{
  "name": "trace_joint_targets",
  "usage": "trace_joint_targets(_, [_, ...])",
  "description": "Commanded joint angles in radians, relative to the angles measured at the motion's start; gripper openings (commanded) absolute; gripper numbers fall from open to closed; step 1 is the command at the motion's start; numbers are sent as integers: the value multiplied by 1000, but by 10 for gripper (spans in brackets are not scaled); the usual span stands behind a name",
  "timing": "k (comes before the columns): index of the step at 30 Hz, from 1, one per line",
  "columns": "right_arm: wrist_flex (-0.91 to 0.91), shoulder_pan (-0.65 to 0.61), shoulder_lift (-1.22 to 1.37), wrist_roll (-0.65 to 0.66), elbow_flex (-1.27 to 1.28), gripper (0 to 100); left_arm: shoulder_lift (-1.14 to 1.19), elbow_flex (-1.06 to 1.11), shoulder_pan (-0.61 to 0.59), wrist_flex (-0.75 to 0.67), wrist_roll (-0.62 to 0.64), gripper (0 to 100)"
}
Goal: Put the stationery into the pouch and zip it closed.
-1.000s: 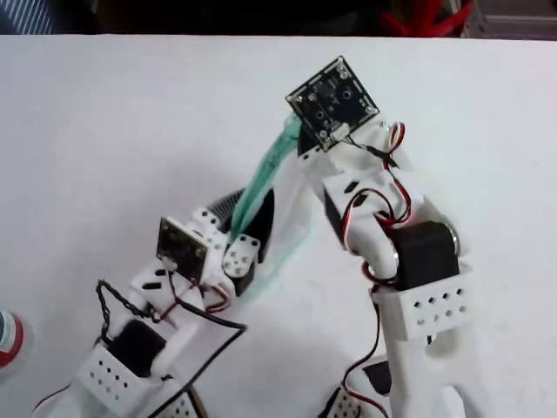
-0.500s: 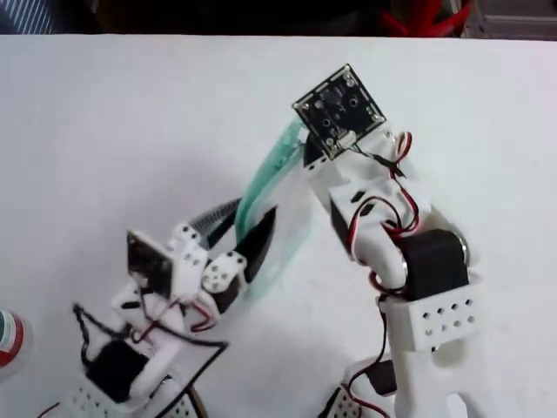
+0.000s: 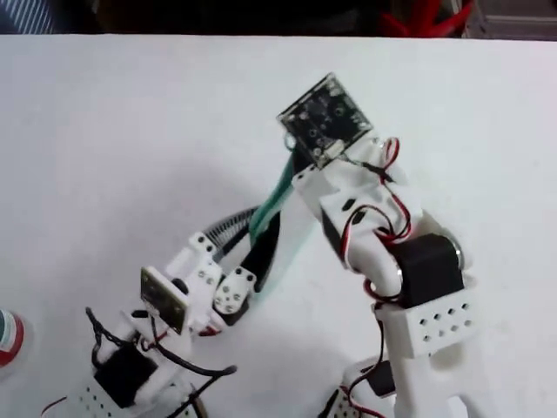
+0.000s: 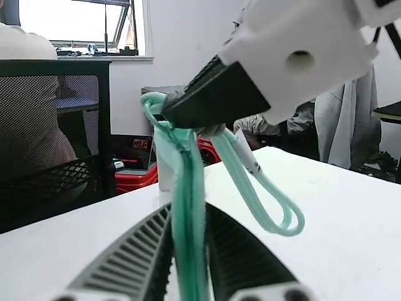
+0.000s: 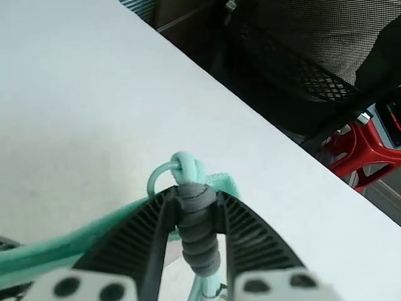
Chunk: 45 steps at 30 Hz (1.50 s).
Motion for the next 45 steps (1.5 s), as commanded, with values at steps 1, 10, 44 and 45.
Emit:
trace_joint_targets(1, [-96,99,-5,-6,-12,18,22,-49,27,77,-8,22])
trace_joint_targets(10, [-257,300,154,0,-20,18,22,-58,27,91,-11,22])
trace_joint_targets(44, [282,203,-329,3,-127,291,27,-144,-228,32,-92,23])
trace_joint_targets(45, [295,220,-331,0,-127,285,27,-147,-240,0,-126,23])
